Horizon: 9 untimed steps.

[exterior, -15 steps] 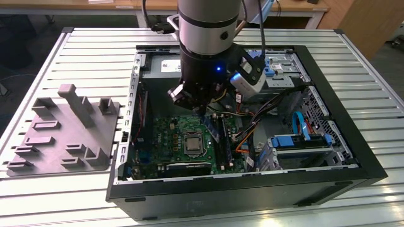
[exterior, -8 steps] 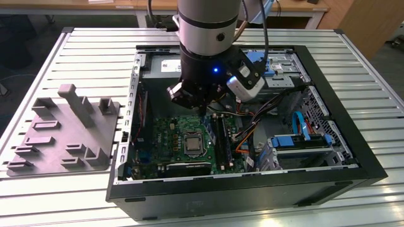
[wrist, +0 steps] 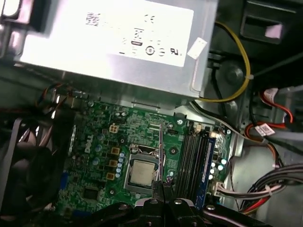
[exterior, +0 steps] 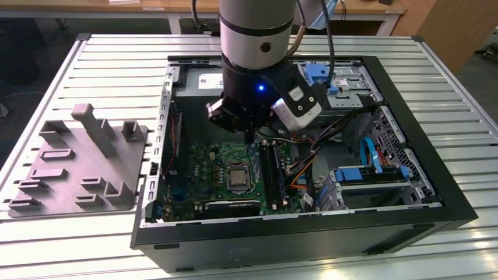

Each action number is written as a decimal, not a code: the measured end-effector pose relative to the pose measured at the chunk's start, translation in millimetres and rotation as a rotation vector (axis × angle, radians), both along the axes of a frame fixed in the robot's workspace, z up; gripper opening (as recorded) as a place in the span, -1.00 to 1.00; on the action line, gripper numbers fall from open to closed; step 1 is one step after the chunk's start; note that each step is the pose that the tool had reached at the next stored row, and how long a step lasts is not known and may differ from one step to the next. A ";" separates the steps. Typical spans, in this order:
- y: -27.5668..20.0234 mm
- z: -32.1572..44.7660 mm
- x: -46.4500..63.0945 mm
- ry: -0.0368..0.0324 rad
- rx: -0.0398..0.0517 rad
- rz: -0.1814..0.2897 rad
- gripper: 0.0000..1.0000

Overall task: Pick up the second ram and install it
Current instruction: 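Insert the second ram into the second slot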

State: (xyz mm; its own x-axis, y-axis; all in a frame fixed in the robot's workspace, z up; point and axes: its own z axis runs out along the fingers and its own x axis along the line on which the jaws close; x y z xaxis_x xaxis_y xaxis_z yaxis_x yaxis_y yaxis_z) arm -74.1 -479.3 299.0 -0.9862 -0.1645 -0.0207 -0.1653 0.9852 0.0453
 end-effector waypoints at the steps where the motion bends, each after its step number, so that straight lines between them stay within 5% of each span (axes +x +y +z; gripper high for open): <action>1: 0.0 -0.1 0.0 0.0000 0.0000 -0.018 -0.77; 4: 0.0 -0.4 0.0 0.0000 0.0000 -0.067 -0.77; 9: -0.7 -1.0 2.9 0.0000 0.0000 -0.080 -0.77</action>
State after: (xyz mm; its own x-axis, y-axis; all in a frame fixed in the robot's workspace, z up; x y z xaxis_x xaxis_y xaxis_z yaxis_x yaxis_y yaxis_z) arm -71.3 -480.0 298.0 -0.9962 -0.0847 -0.0207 -0.0856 0.9953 0.0453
